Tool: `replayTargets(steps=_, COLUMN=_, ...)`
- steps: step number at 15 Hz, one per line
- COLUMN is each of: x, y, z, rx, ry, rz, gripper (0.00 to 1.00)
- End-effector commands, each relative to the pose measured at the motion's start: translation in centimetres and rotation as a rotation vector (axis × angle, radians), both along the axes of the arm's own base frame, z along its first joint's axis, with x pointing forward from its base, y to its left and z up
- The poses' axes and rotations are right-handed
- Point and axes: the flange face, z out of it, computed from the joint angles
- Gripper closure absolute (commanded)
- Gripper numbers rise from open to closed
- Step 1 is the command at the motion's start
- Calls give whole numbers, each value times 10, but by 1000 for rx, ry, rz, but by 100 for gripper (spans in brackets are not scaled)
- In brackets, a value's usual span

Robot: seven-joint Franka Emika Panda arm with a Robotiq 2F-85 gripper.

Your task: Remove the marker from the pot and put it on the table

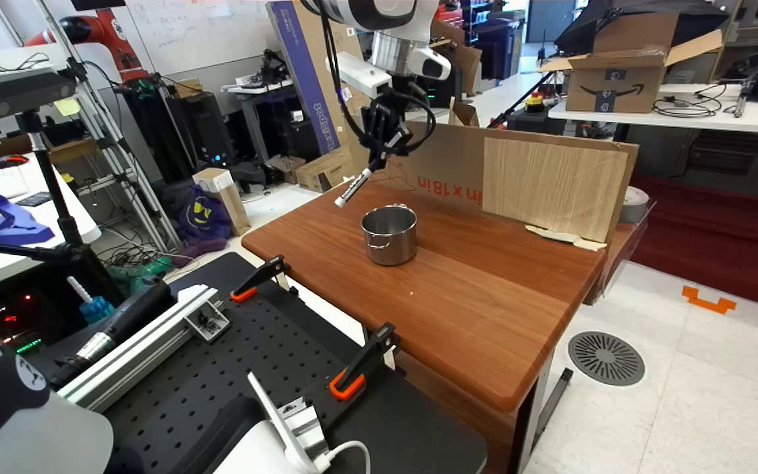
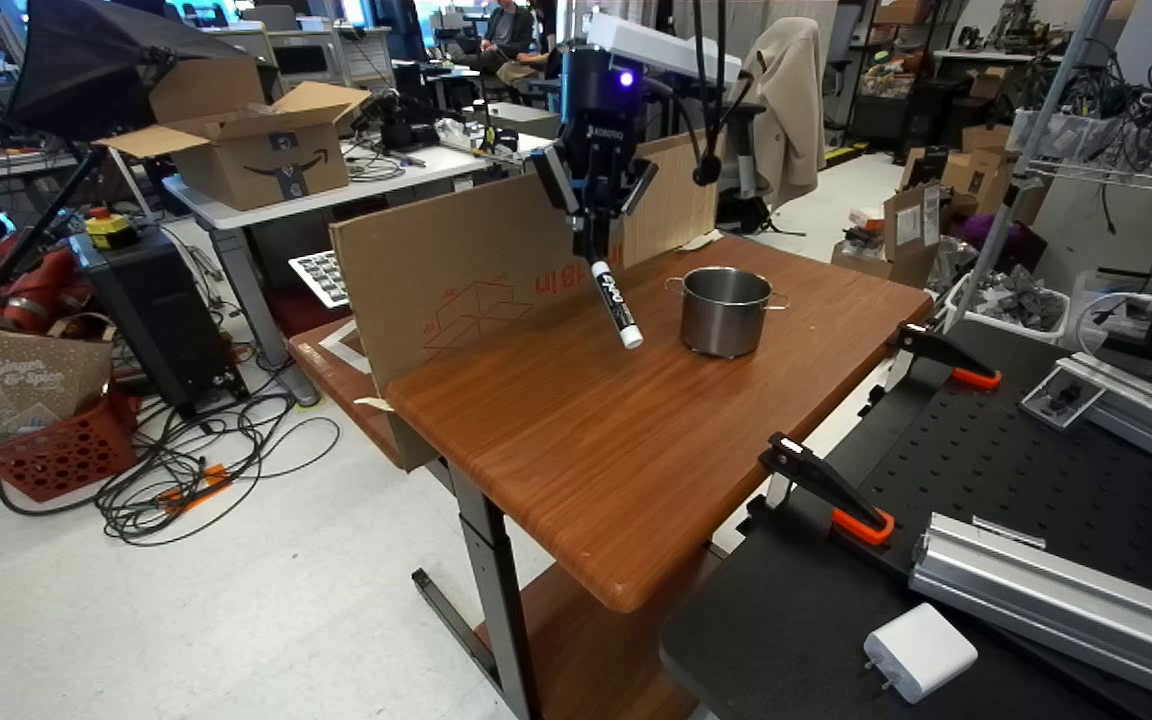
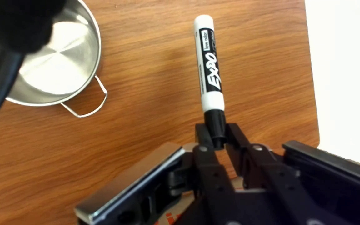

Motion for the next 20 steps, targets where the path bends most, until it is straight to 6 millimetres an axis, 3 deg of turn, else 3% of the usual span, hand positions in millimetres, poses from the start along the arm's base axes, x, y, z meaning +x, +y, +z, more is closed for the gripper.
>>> replayTargets(steps=1, x=8, y=15, z=-12, rx=-40, ry=36, rz=17, gripper=95)
replayTargets(steps=12, x=14, y=38, z=-67, rx=-200, ry=79, rz=49, gripper=95)
replayTargets(steps=20, x=26, y=16, z=-86, rx=-289, ry=62, rz=-14, gripper=95)
